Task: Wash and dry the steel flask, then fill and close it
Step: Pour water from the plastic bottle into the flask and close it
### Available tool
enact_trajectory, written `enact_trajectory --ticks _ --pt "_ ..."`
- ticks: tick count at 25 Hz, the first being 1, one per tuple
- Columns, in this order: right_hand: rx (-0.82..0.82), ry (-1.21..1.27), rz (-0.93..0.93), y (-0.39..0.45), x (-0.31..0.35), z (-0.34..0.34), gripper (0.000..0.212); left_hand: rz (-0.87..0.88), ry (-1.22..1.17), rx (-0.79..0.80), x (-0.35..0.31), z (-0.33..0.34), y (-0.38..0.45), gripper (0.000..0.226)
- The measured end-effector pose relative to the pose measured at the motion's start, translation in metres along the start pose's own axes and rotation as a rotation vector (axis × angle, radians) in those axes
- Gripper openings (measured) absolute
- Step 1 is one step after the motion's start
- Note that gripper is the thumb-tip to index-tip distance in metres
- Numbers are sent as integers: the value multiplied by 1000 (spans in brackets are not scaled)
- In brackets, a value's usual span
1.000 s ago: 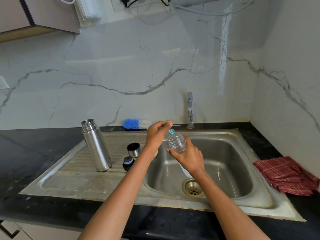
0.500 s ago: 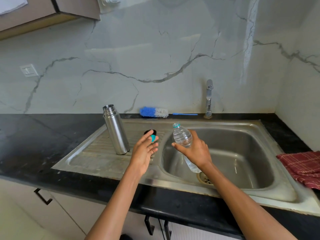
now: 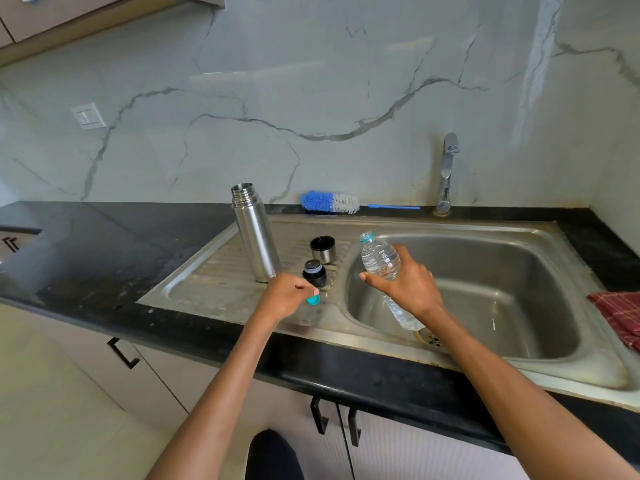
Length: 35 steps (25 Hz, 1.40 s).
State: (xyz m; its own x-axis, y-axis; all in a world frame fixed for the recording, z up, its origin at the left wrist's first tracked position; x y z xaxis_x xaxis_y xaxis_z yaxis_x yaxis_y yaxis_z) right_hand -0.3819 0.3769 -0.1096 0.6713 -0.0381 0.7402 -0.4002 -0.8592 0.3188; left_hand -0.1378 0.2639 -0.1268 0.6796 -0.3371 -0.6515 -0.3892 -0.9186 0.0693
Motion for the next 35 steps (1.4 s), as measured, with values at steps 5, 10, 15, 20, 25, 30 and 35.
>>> enact_trajectory --ticks 5,10,15,20,25,30,35 --pt "58 -47 -22 -3 3 7 85 40 129 15 7 8 -4 5" --pt "99 -54 0 -5 3 11 88 54 135 -60 0 1 -9 11" --pt "99 -24 9 -3 -1 11 89 105 -105 -829 -10 -77 -28 28" --pt "93 -6 10 -1 -5 11 86 -151 -411 -671 23 -105 39 121" --pt "88 2 25 1 -7 9 84 -175 -437 -575 29 -103 69 78" --pt "-4 8 55 8 -9 -8 82 -16 -442 -687 -20 -123 61 70" --pt "-108 4 113 18 -25 -42 79 230 -450 -544 -132 -115 67 74"
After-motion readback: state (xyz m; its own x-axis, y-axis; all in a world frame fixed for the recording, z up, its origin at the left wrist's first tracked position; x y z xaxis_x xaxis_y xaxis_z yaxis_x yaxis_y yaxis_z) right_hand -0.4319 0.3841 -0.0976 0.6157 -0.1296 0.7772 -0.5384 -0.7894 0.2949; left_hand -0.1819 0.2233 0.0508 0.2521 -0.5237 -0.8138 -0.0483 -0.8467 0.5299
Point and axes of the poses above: each hand's wrist, its own y-axis towards the middle knuckle, its own z-axis out of the palm, x = y × z, the point moved 8 cm from there along y, towards the middle knuckle, and after that the axes turned 3 degrees about y, right-handed, at the moved point
